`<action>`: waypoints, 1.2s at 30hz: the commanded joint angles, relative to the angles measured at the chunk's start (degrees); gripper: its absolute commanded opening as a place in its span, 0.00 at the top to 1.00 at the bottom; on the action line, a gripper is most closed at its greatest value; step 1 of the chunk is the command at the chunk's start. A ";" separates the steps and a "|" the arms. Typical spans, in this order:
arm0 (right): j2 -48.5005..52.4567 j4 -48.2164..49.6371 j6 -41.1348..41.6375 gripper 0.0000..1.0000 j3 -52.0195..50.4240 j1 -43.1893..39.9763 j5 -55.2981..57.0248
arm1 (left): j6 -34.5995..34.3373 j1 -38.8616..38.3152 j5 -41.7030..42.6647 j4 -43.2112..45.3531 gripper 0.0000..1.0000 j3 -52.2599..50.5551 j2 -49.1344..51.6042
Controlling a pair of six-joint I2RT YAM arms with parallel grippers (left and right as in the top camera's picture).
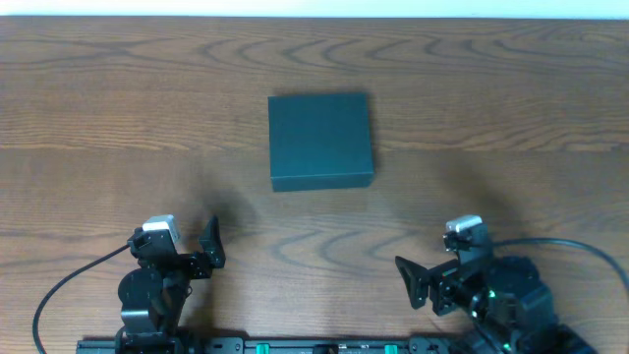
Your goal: Pack container
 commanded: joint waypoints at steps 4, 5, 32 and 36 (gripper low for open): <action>-12.55 6.38 -2.78 0.01 -15.10 -1.55 5.07 | -0.57 0.35 -1.09 -0.13 0.05 -1.18 -0.48; -13.99 6.75 -2.78 0.01 -16.39 -1.79 5.07 | -0.57 0.35 -1.09 -0.13 0.05 -1.18 -0.48; -20.26 9.88 -1.70 0.01 -25.77 -1.92 4.44 | -0.57 0.35 -1.09 -0.11 0.05 -1.18 -0.48; -20.26 9.88 -1.70 0.01 -25.77 -1.92 4.44 | -0.57 0.35 -1.09 -0.13 0.05 -1.18 -0.48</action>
